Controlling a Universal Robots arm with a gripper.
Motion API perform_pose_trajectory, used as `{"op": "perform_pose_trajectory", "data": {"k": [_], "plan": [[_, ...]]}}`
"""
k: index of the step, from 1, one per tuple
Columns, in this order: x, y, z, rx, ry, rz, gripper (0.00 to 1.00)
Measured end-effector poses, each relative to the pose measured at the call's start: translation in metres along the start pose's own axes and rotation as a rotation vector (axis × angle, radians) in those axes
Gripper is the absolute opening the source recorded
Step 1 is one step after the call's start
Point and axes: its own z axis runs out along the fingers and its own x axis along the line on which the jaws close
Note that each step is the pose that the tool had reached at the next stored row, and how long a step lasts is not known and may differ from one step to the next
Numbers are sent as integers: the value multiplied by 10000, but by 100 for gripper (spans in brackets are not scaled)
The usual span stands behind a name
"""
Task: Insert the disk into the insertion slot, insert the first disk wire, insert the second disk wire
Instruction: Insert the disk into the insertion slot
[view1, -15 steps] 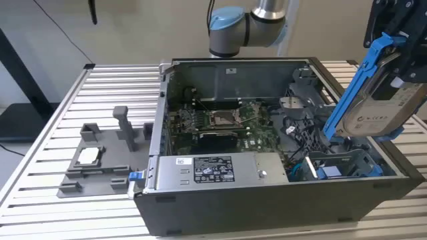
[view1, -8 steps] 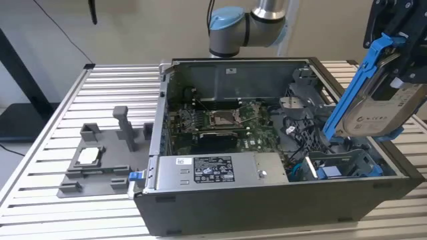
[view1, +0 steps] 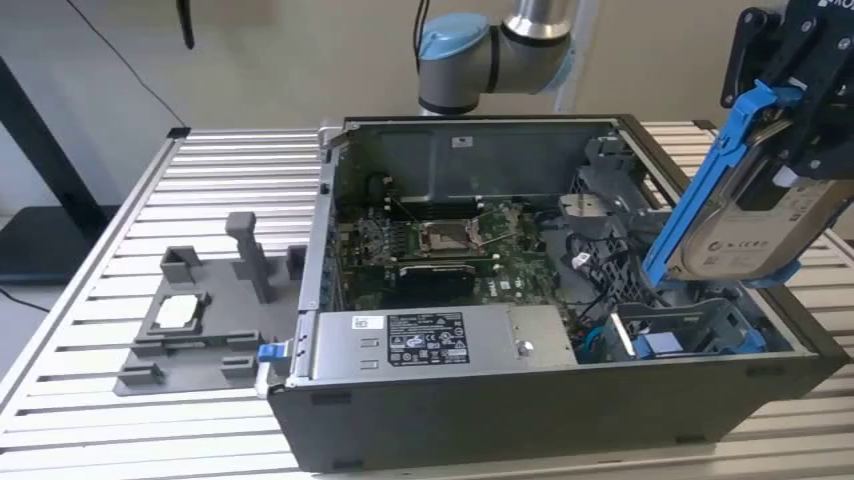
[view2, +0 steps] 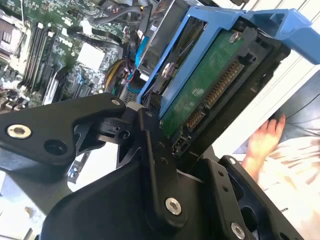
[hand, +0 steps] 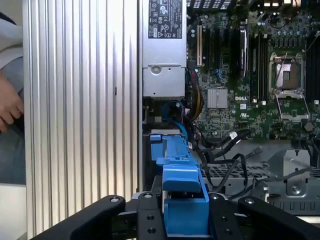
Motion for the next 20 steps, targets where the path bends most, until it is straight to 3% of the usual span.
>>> {"op": "perform_pose_trajectory", "data": {"k": [20], "plan": [[0, -9, 227, 0, -4, -7, 33]]}}
